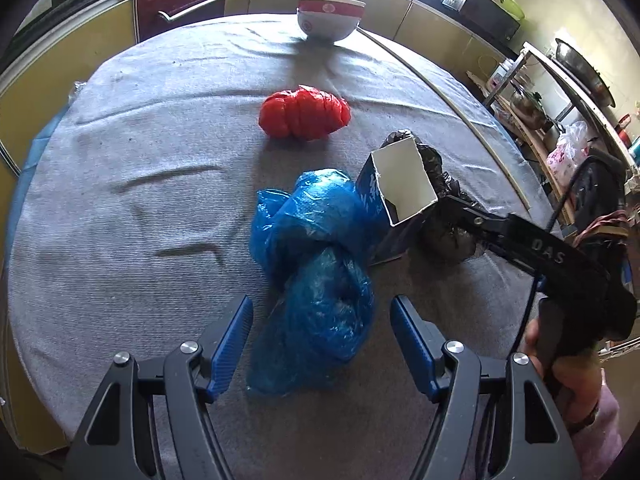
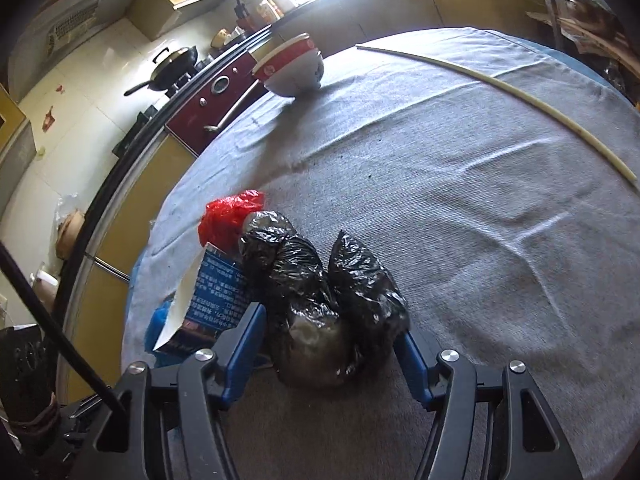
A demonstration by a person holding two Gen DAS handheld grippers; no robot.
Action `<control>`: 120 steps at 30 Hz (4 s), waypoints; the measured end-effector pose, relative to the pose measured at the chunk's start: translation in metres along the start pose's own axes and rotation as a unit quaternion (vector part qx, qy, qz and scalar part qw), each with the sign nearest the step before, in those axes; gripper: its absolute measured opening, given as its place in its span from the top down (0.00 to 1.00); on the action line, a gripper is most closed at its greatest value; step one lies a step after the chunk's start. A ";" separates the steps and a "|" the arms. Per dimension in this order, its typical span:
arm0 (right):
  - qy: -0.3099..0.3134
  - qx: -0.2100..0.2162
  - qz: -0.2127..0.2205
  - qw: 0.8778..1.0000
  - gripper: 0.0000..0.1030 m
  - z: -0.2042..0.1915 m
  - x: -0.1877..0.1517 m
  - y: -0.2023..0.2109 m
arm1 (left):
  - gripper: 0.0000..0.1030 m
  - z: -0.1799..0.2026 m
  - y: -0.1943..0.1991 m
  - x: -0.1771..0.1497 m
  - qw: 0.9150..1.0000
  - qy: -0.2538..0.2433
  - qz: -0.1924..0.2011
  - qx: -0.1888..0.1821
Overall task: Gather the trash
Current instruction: 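Close the left tool on the blue bag while the right tool closes on the black bags, then lift the blue bag and black bags and carry them toward the red basket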
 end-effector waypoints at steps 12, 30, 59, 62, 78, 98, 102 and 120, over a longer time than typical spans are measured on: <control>0.043 -0.001 0.006 0.999 0.62 -0.015 -0.008 -0.011 | 0.62 0.001 -0.006 0.000 1.000 0.008 0.006 -0.029; 0.025 -0.002 0.029 0.999 0.64 0.011 -0.042 0.064 | 0.64 -0.007 0.039 -0.035 0.998 -0.013 0.026 0.048; 0.025 -0.012 0.035 0.999 0.36 0.013 -0.098 0.119 | 0.38 0.008 0.069 -0.076 0.996 -0.046 0.059 0.046; 0.034 -0.018 0.048 0.998 0.36 0.009 -0.091 0.122 | 0.35 0.007 0.071 -0.078 0.997 -0.039 0.063 0.024; 0.193 -0.099 0.025 0.976 0.38 -0.020 -0.103 0.065 | 0.34 -0.014 0.061 -0.085 0.999 -0.009 0.047 0.019; 0.140 -0.050 0.022 0.989 0.64 0.004 -0.108 0.065 | 0.62 -0.015 0.051 -0.074 0.999 0.008 0.046 0.026; 0.130 -0.038 0.031 0.990 0.64 0.006 -0.111 0.081 | 0.62 -0.005 0.057 -0.071 0.998 -0.006 0.056 0.034; 0.114 -0.011 0.072 0.991 0.64 0.008 -0.120 0.146 | 0.62 0.043 0.089 -0.063 0.987 -0.086 0.094 0.097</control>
Point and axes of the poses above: each gripper's, at about its wrist camera, not at the fingertips, and y roughly against the way its jaws point, z to its right, x to its top, the point moved 9 cm from there along -y, roughly the way its jaws point, and after that the axes turned 5 degrees about -y, right-handed, at the moved point
